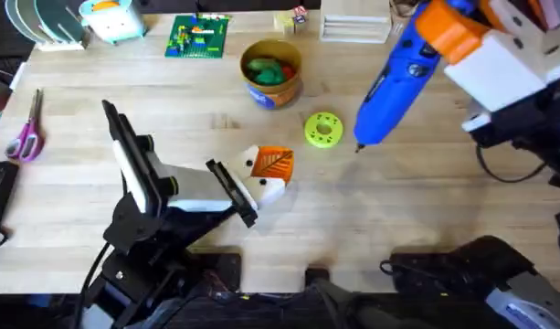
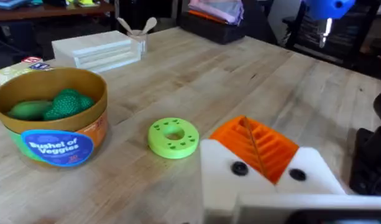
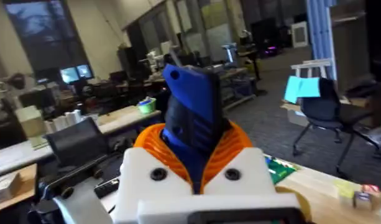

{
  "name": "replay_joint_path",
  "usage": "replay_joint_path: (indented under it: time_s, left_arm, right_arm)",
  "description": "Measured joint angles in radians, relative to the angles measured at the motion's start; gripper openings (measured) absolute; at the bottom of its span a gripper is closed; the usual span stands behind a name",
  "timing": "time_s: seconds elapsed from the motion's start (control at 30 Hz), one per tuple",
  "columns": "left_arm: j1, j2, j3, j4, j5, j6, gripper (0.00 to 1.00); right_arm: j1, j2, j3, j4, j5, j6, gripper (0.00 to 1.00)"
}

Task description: Pick up the gripper from the table and insert it into the empty holder that is missing its gripper. Then pick up a screw, insert it into the mounting hole, and use the screwdriver to tighten it. Finally, clean up the table by picking up the vegetable and placing it into the bucket.

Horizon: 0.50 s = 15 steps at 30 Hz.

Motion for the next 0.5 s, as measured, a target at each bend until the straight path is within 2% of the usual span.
replay_joint_path:
  time_s: [0.13, 0.27, 0.5]
  left_arm:
    - [0.0, 0.0, 0.0, 0.0, 0.016, 0.0, 0.009]
    - [0.0, 0.0, 0.0, 0.0, 0.02, 0.0, 0.009]
    - [0.0, 0.0, 0.0, 0.0, 0.023, 0.0, 0.009]
  right_arm:
    - [0.168, 0.101, 0.0, 0.134, 0.065, -0.05, 0.024]
    - [0.285, 0.258, 0.0, 0.343, 0.115, -0.082, 0.024]
    - [0.36, 0.5, -0.001, 0.651, 0.142, -0.126, 0.024]
